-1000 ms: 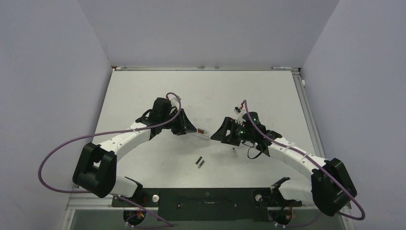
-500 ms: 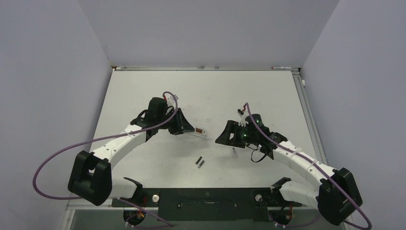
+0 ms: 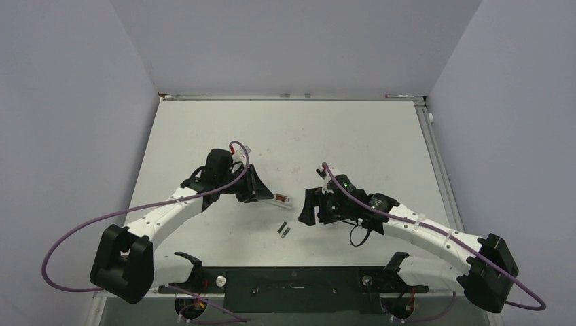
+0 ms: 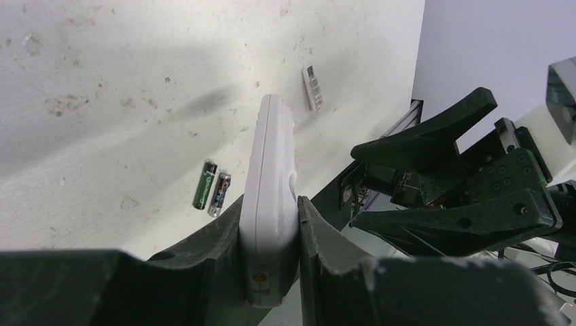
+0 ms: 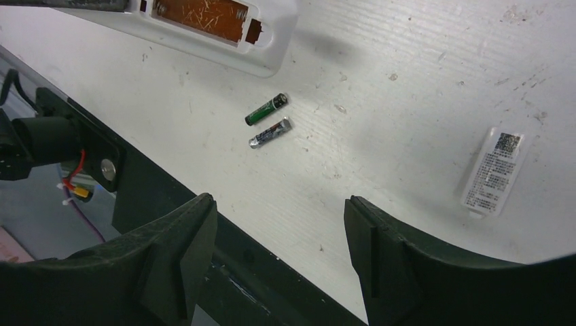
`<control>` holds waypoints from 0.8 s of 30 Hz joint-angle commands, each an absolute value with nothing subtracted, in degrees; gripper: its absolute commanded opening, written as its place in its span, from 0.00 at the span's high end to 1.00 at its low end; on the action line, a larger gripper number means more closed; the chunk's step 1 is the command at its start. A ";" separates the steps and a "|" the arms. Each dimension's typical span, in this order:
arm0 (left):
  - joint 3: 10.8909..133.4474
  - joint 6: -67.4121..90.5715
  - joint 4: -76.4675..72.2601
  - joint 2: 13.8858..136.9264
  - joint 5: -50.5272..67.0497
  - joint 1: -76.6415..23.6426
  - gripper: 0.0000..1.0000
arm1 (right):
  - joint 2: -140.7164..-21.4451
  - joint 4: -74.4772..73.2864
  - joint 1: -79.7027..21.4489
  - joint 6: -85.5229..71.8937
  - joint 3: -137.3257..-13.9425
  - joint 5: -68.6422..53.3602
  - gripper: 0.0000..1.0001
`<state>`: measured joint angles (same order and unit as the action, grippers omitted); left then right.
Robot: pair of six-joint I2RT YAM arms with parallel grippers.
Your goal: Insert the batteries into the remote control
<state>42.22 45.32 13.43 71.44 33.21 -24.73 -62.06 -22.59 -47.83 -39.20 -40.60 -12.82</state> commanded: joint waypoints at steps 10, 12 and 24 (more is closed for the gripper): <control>33.56 49.40 -2.03 73.49 36.99 -24.26 0.99 | -64.39 -28.28 -57.57 -38.94 -44.47 1.46 0.33; 32.67 49.39 -3.05 74.31 36.53 -24.30 0.97 | -64.66 -28.51 -58.31 -39.15 -44.47 2.44 0.33; 30.63 50.27 -9.23 80.30 34.62 -24.26 0.84 | -67.33 -28.65 -60.34 -39.83 -44.63 4.01 0.33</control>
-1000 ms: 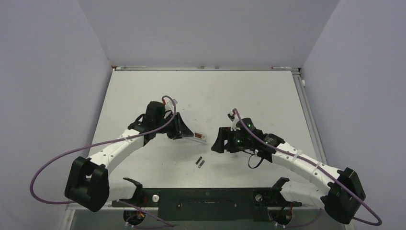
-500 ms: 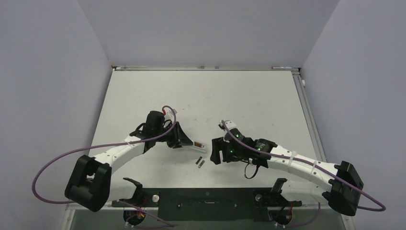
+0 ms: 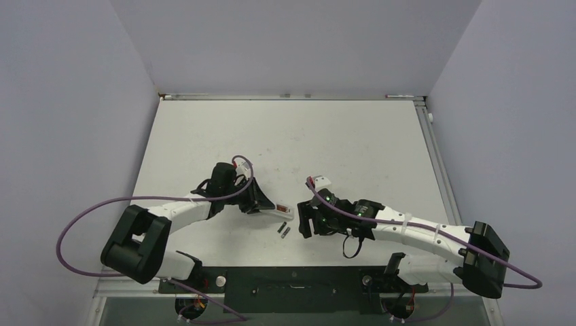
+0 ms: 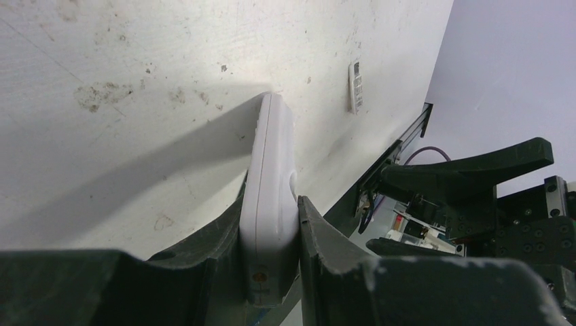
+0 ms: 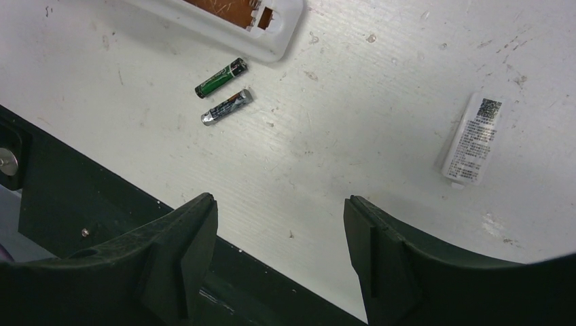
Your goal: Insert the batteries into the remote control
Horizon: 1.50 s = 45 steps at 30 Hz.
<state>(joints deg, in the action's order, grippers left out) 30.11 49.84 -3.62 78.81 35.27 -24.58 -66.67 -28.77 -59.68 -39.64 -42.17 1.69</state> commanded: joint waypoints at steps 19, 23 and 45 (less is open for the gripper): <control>33.07 46.71 1.99 84.07 26.25 -24.26 0.38 | -71.64 -28.48 -60.56 -38.43 -46.04 5.14 0.32; 34.10 45.66 6.87 83.23 23.31 -24.26 0.32 | -72.29 -28.47 -60.56 -38.49 -46.40 5.26 0.32; 35.74 42.71 24.44 68.49 15.00 -24.32 0.23 | -82.33 -25.61 -65.43 -47.06 -50.41 10.18 0.34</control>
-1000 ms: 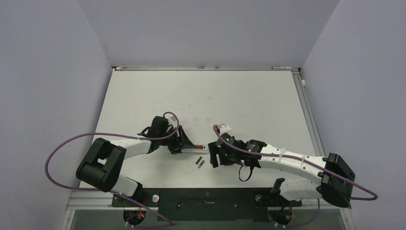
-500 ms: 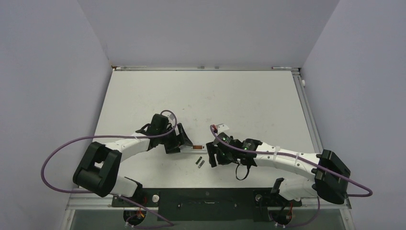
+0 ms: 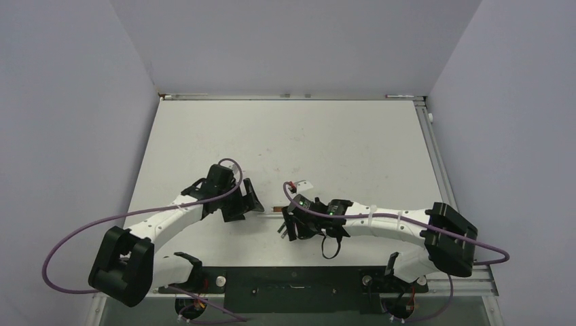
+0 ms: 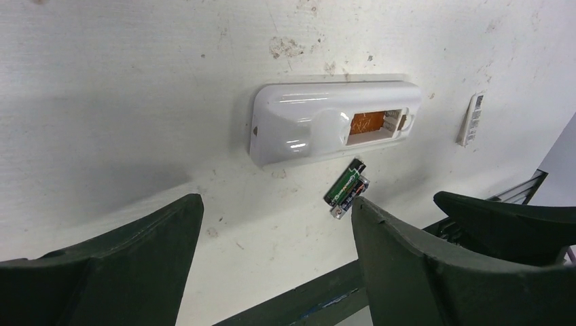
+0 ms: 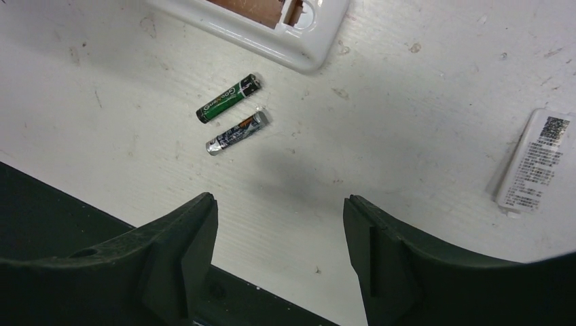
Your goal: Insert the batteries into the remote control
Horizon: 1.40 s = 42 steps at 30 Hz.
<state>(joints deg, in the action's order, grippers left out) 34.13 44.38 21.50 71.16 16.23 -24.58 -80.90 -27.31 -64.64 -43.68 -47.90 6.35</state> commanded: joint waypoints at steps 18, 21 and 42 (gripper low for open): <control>38.82 39.28 28.21 63.78 17.77 -23.58 0.22 | -86.89 -25.10 -67.15 -60.20 -52.00 18.54 0.55; 38.98 38.82 28.23 63.15 19.03 -23.36 0.22 | -87.38 -25.28 -67.40 -61.38 -52.58 19.45 0.56; 42.49 34.06 32.96 60.53 24.69 -21.97 0.22 | -95.35 -25.93 -70.64 -69.74 -57.63 22.04 0.65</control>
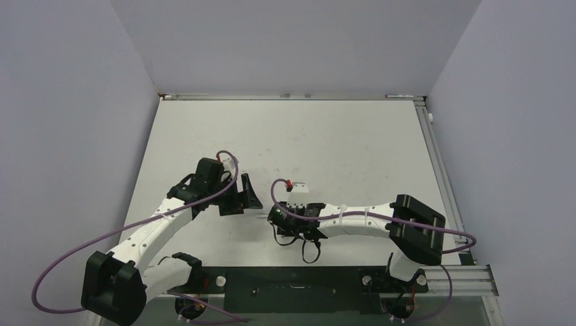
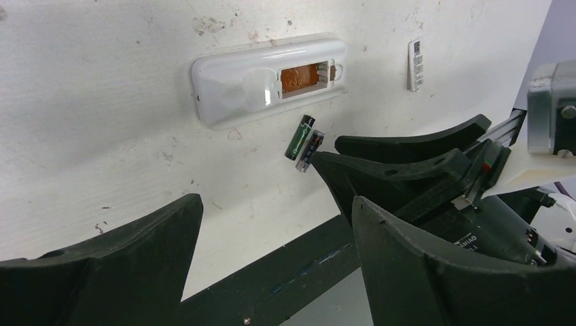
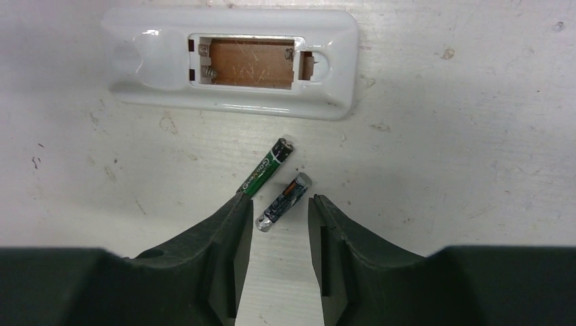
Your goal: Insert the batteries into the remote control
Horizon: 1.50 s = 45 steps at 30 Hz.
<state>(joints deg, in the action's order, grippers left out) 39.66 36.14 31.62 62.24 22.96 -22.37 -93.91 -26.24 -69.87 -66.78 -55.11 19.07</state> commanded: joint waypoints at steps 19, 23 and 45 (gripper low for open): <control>41.40 34.43 31.59 58.81 24.83 -23.37 0.22 | -97.04 -28.54 -72.55 -74.19 -58.67 23.58 0.73; 41.37 34.40 31.64 58.67 24.72 -23.47 0.22 | -97.25 -28.48 -72.65 -74.53 -58.28 23.57 0.74; 41.31 34.63 31.44 59.15 24.14 -23.47 0.22 | -100.16 -29.31 -72.77 -74.62 -57.64 23.27 0.74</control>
<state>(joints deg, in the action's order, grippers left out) 39.79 35.29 31.99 59.68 24.25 -23.22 -99.04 -28.27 -72.18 -74.24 -57.14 21.74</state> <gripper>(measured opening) 0.782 0.260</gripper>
